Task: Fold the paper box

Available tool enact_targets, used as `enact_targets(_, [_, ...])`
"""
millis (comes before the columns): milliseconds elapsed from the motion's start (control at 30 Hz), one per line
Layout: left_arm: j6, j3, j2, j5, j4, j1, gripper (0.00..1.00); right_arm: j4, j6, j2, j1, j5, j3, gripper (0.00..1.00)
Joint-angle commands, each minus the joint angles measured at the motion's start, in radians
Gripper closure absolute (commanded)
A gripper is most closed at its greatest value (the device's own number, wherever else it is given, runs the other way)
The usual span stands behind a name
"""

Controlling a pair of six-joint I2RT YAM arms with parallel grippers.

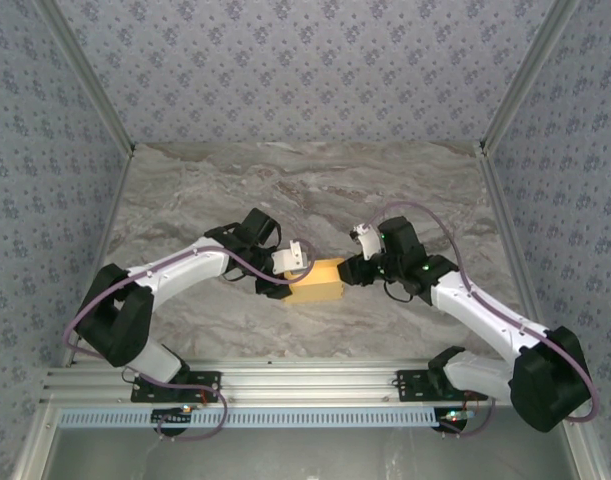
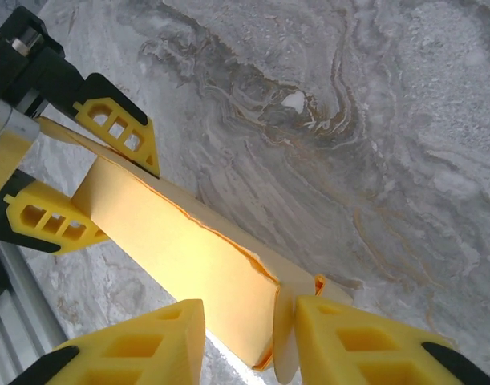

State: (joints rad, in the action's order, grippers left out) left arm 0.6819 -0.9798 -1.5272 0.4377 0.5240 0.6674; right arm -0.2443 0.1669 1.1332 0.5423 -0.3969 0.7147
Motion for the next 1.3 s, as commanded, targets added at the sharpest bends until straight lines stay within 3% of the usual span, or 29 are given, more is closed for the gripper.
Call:
enact_targets(0, [-0.018, 0.014, 0.032, -0.027, -0.009, -0.002, 0.53, -0.042, 0.051, 0.009, 0.019, 0.059, 0.060, 0.69])
enact_targets(133, [-0.012, 0.007, 0.023, -0.083, 0.005, 0.009, 0.53, -0.076, 0.086, 0.043, 0.041, 0.091, 0.098, 0.78])
enact_targets(300, [-0.017, 0.034, 0.042, -0.060, -0.042, 0.009, 0.52, -0.102, 0.077, 0.099, 0.062, 0.133, 0.128, 0.84])
enact_targets(500, [-0.007, 0.042, 0.048, -0.060, -0.051, 0.009, 0.52, -0.118, 0.074, 0.123, 0.064, 0.172, 0.146, 0.86])
enact_targets(600, [0.002, 0.042, 0.050, -0.062, -0.050, 0.010, 0.52, -0.129, 0.115, 0.125, 0.059, 0.215, 0.155, 0.80])
enact_targets(967, [0.027, 0.064, 0.055, -0.077, -0.092, 0.013, 0.52, -0.066, 0.559, 0.093, -0.107, -0.038, 0.141, 0.55])
enact_targets(1100, [0.024, 0.052, 0.043, -0.082, -0.078, 0.012, 0.52, -0.052, 0.592, 0.099, -0.169, -0.097, 0.118, 0.40])
enact_targets(1267, [0.061, 0.057, 0.044, -0.071, -0.085, 0.014, 0.52, -0.051, 0.452, 0.114, -0.223, -0.126, 0.149, 0.38])
